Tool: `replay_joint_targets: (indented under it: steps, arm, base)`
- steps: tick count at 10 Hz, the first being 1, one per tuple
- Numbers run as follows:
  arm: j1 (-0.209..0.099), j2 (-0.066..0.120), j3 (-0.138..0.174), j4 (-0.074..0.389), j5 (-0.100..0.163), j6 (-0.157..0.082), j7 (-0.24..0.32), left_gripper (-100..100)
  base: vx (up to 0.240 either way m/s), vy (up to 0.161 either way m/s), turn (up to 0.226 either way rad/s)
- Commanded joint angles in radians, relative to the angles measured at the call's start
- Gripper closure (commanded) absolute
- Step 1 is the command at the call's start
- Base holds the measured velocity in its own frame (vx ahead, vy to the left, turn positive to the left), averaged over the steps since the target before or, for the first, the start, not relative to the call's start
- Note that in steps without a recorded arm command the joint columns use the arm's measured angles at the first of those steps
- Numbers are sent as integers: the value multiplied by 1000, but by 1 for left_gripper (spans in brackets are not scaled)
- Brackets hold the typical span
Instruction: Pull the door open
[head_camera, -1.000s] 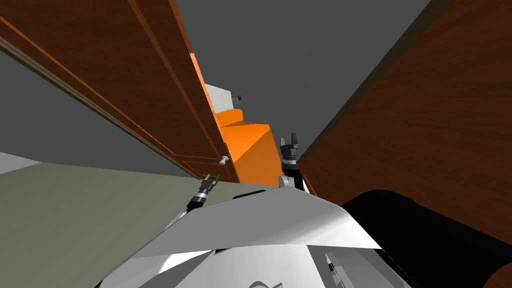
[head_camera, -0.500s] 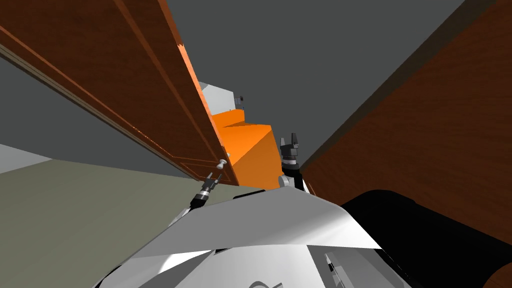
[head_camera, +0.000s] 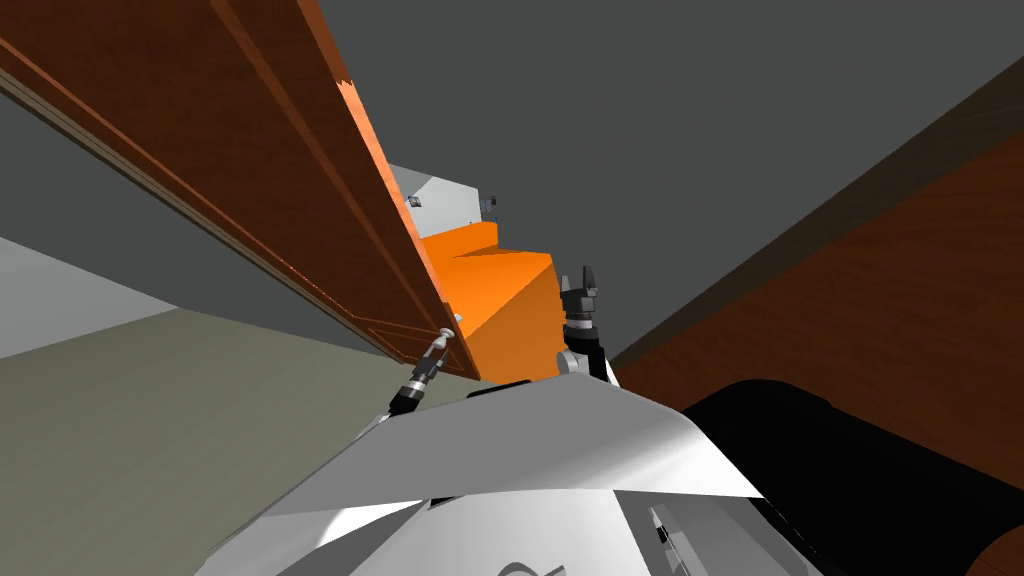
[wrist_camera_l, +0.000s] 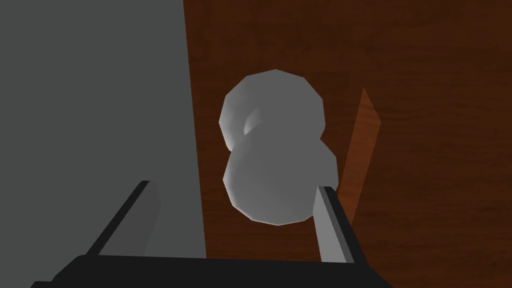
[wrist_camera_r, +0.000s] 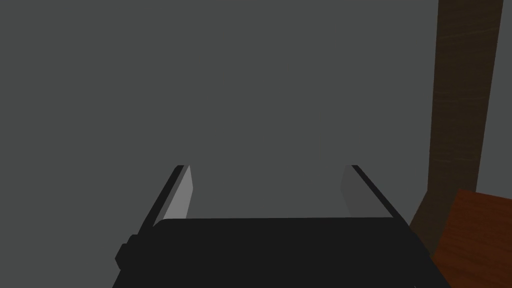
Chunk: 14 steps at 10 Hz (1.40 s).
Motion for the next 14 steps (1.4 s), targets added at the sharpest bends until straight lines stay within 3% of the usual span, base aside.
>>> replay_joint_targets:
  steps: [1,2,7,8,12,14]
  arm:
    - [0,0,0,0,0,0,0,-100]
    - [0,0,0,0,0,0,0,100]
    - [0,0,0,0,0,0,0,100]
    - [8,15,5,1,2,-14,7,-100]
    - [12,44,14,-1,8,-34,22,-100]
    - [12,44,14,-1,8,-34,22,-100]
  base:
    - [-12,13,10]
    - [-17,-2,26]
    - [-3,-3,0]
    - [-150,-30,-72]
    - [-203,47,-42]
    - [-88,64,-7]
